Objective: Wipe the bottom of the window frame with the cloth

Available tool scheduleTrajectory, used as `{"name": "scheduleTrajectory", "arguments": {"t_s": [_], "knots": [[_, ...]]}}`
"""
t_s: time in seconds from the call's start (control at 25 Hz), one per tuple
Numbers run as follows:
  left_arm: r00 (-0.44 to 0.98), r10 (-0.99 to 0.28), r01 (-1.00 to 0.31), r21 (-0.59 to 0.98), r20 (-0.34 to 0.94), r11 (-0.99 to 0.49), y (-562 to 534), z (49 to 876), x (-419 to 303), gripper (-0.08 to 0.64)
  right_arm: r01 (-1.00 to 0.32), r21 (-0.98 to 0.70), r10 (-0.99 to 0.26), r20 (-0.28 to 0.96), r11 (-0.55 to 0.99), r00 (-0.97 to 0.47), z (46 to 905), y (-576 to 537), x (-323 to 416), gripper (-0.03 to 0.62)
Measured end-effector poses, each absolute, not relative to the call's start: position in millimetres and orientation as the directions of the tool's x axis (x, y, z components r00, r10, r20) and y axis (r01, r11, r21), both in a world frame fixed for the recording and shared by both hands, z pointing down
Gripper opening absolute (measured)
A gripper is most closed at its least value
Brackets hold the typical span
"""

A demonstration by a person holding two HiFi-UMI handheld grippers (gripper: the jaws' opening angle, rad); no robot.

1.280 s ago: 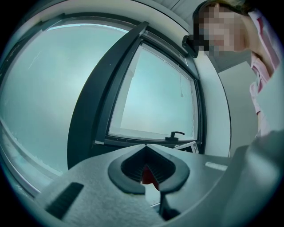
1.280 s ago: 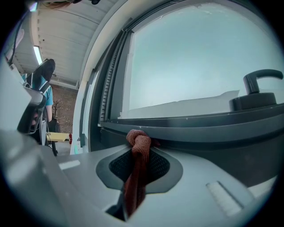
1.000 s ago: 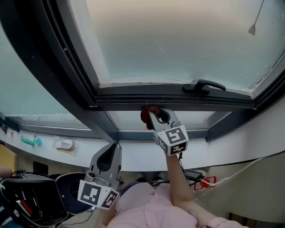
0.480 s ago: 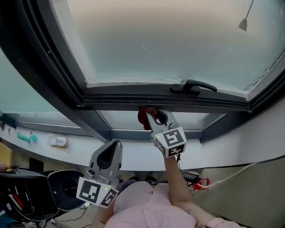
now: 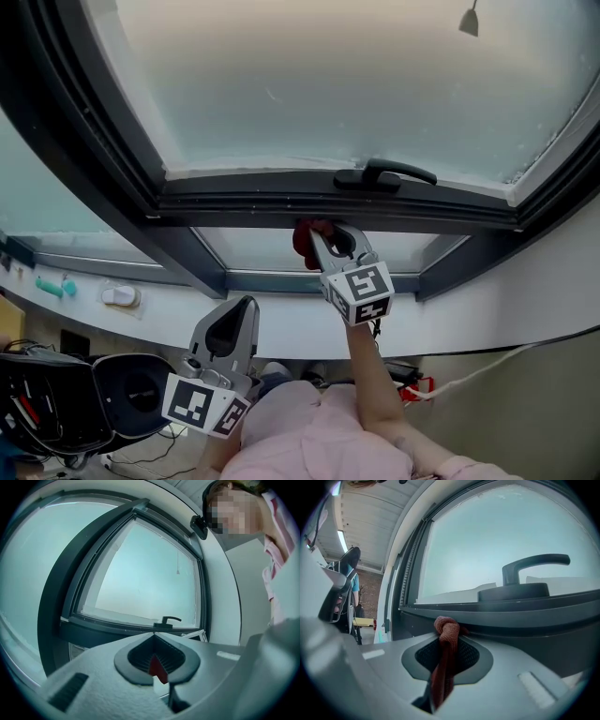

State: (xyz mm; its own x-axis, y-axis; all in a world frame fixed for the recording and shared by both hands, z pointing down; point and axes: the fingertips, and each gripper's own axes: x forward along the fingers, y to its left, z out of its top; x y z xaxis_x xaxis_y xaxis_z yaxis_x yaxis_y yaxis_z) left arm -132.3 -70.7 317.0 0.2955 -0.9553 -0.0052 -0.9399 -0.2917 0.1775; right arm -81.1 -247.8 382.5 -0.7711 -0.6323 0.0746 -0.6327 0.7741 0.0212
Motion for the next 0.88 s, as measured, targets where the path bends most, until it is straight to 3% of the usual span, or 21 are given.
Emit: {"name": "scheduleTrajectory", "arguments": {"t_s": [0.88], "knots": [[0.284,-0.959,-0.943,0.184,0.013,-0.277,-69.3,321.6,-113.4,0.001,-0.705,-0.003,-0.704,0.062,0.709,-0.708,384.3,-261.1,-24.8,0.055]]}}
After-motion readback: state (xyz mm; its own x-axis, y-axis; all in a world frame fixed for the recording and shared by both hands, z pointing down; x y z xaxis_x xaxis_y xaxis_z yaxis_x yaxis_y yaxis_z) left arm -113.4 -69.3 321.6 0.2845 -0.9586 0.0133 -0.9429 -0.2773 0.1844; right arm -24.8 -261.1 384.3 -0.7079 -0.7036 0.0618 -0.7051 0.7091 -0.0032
